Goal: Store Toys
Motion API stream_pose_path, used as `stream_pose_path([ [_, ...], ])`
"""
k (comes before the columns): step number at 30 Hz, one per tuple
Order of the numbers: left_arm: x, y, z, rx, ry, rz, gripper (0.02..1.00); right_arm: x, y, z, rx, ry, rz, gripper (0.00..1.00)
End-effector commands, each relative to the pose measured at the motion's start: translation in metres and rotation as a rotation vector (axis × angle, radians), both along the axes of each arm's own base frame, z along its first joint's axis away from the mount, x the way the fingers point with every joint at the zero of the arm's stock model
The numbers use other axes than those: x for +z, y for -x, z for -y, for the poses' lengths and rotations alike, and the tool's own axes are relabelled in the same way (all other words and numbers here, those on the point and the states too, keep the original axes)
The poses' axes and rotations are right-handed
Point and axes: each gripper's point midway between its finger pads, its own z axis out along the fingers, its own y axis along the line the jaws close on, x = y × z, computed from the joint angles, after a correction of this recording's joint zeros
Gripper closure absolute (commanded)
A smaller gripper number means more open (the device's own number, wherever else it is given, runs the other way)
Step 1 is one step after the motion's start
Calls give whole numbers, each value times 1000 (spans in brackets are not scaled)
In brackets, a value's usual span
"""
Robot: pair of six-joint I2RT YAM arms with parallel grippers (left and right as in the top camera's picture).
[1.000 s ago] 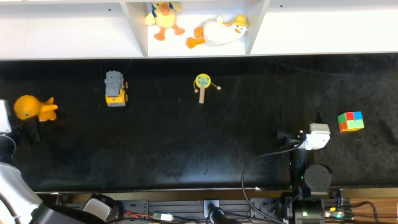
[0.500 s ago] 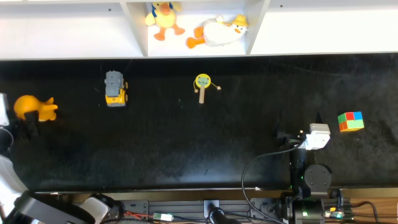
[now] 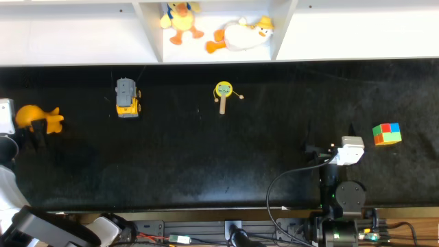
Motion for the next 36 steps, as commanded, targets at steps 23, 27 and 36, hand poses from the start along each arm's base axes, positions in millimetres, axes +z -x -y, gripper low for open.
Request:
stream_pose_path([
  [23,21,-28,5,-48,30,120,980,-3,0,-1,3,-5,3,5],
  [27,37,-34,6,-30,26,172,980,-3,0,-1,3,-5,4,7],
  [36,81,-37,10,56,42,291,980,-3,0,-1,3,-5,3,3],
])
